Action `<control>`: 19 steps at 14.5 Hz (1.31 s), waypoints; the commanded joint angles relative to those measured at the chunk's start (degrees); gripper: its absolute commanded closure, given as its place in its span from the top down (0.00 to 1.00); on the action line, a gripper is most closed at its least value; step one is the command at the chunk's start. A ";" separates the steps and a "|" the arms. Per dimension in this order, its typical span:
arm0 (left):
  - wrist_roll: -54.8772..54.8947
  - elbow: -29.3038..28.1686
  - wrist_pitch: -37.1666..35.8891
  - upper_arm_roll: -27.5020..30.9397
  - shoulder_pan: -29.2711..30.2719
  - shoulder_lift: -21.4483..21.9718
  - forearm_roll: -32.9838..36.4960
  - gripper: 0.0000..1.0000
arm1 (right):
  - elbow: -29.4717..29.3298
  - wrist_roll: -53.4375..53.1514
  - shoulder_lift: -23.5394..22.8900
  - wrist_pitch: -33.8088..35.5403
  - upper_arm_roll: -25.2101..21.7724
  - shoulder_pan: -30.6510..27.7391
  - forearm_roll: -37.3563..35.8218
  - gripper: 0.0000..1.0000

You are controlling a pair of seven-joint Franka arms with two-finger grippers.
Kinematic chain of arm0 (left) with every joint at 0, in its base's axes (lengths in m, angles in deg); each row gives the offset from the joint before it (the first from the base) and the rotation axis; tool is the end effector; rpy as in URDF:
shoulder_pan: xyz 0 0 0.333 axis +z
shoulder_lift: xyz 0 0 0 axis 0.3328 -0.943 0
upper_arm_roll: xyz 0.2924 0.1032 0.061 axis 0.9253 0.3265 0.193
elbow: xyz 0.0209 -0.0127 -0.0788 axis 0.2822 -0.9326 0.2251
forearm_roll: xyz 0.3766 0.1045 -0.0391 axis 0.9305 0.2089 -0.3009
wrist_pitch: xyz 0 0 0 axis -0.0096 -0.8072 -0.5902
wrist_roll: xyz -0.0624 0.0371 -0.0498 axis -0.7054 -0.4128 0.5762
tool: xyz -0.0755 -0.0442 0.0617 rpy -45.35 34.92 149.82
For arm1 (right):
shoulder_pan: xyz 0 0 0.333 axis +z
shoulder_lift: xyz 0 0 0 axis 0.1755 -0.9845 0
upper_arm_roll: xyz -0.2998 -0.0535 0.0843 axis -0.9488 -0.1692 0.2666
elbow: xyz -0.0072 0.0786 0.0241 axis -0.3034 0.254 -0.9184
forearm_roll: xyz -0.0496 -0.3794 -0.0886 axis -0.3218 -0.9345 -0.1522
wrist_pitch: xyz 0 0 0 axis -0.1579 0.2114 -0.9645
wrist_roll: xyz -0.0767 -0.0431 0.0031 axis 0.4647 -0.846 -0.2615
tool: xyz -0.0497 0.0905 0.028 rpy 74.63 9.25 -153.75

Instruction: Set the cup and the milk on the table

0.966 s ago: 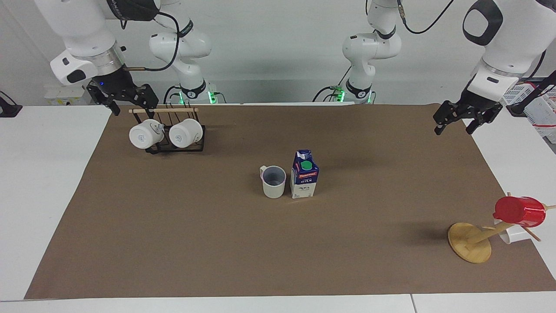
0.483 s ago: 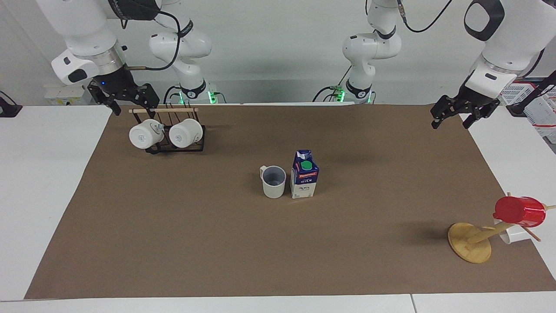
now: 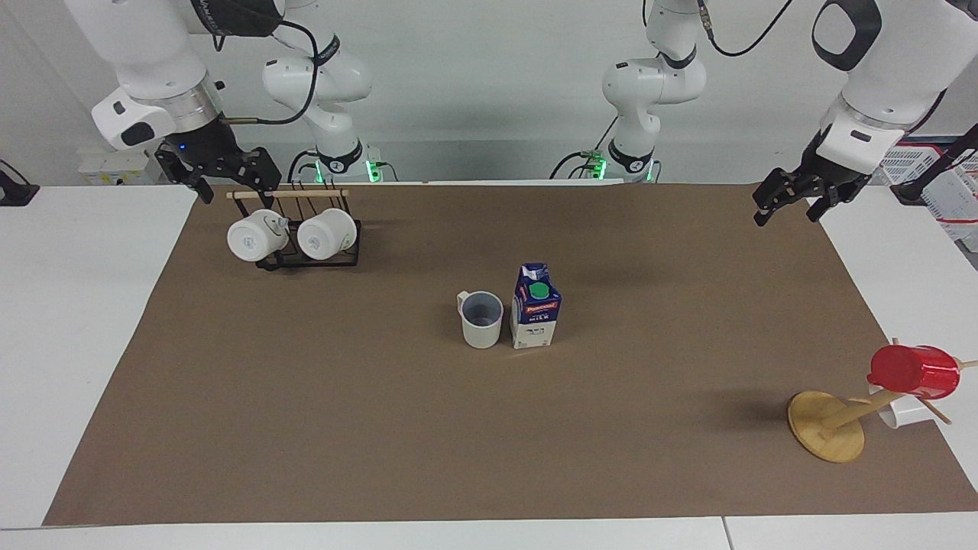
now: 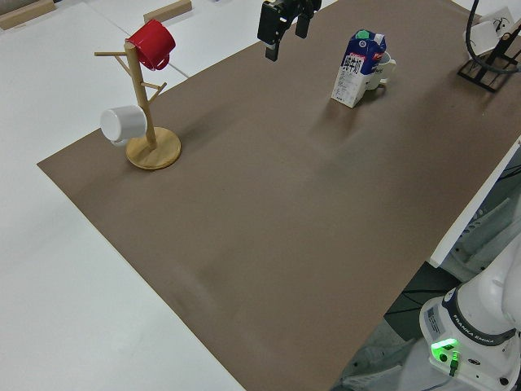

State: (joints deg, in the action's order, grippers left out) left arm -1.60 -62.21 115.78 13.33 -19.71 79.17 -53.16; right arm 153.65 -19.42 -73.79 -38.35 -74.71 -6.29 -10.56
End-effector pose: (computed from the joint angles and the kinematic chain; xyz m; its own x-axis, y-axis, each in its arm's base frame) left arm 0.5562 -0.0043 0.6172 0.9998 0.0133 0.0136 0.0130 -0.9997 0.0223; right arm 0.5424 0.0107 0.6357 0.9930 -0.1114 -0.0395 -0.1102 -0.9934 0.0307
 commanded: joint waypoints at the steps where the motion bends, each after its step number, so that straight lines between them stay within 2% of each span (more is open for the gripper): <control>1: 1.43 0.84 -2.30 -0.25 -0.17 0.31 0.92 1.00 | 1.34 -0.71 0.83 -0.96 0.35 -0.30 0.59 1.00; 19: 0.04 -0.74 -1.07 -0.33 -1.05 1.02 0.66 1.00 | 1.34 -0.53 0.83 -0.78 0.35 -0.30 0.59 1.00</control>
State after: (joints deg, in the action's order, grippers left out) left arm -0.47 -62.20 115.21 12.94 -20.22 79.25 -53.15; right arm 153.67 -19.42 -73.79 -38.35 -74.71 -6.29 -10.56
